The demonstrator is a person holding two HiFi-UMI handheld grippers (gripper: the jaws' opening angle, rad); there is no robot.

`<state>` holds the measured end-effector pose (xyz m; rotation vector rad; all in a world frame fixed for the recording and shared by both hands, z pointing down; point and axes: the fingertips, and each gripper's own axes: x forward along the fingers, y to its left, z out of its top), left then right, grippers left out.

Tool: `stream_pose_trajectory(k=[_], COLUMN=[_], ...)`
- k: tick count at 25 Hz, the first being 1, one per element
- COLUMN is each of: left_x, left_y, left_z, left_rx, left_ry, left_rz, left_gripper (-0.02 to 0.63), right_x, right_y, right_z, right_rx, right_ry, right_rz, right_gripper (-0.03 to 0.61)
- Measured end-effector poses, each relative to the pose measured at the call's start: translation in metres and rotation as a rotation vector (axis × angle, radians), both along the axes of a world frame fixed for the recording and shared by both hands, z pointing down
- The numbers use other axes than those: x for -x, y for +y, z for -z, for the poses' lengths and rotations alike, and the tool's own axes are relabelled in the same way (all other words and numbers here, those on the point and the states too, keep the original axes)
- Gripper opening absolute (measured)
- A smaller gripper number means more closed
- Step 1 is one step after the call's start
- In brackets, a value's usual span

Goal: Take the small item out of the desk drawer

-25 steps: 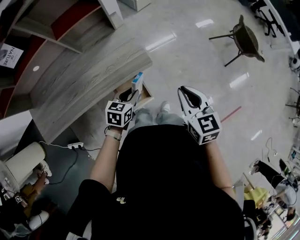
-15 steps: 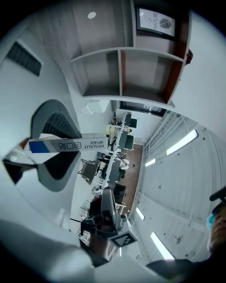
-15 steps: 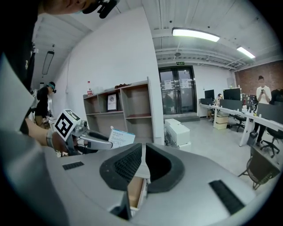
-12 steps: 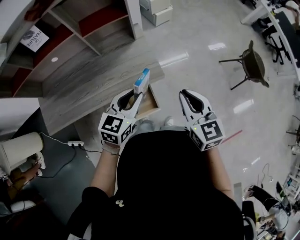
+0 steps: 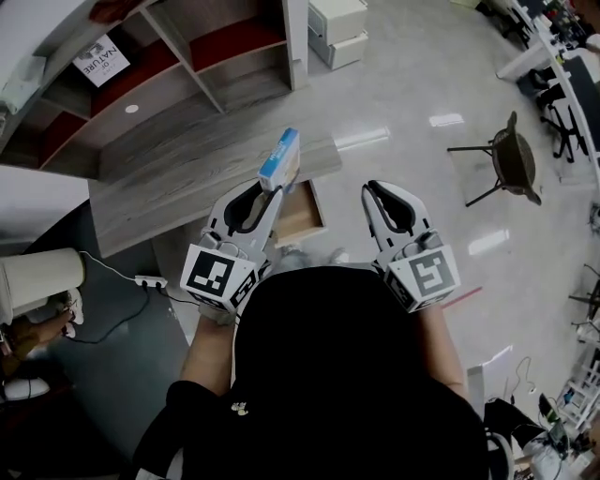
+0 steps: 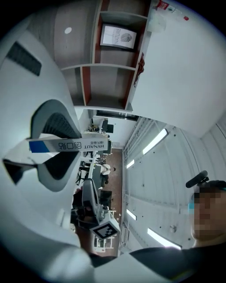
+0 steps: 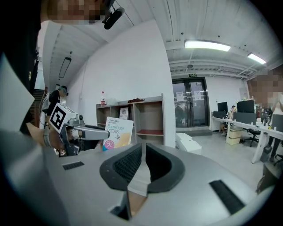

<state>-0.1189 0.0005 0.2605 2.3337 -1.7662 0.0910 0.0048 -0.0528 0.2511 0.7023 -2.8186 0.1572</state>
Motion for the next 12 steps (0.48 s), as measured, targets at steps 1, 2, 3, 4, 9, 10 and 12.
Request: stream_pose_trajectory(k=[1,2,3,4,9,10,12], left_x=[0.002,0.004,0.005,0.006,0.015,0.016,0.017], left_y=[0.001,0.003,0.004,0.004,0.004,0.003,0.002], left_z=[0.002,0.004,0.006,0.007,0.013,0.013,0.013], left_rx=[-0.004,-0.007,-0.01,-0.015,-0.041,-0.041,-0.04], left_ry=[-0.004,-0.009,-0.012,-0.015,-0.018,-0.017,-0.016], left_rz=[0.01,0.018,0.025,0.032,0.074,0.077,0.08], left_gripper=[0.098,0.098,0.098,0.098,0.098,0.098,0.098], right_x=[0.002,0.004,0.004,0.005,0.01,0.011,0.012], right_y=[0.0,0.0,0.0,0.0,-0.002,-0.004,-0.007], right_z=[0.003,0.006,0.008,0.01,0.017,0.018,0.022], right_rx=[-0.003,-0.006,-0.008,-0.01,-0.016,-0.018,-0.026], right_ry=[-0.007,-0.011,-0.014,-0.016,-0.029,-0.032,-0.041], right_rz=[0.01,0.016,0.019,0.023,0.043,0.045,0.04], right_gripper=[0.02,0.02,0.02,0.02,0.02,0.02,0.018])
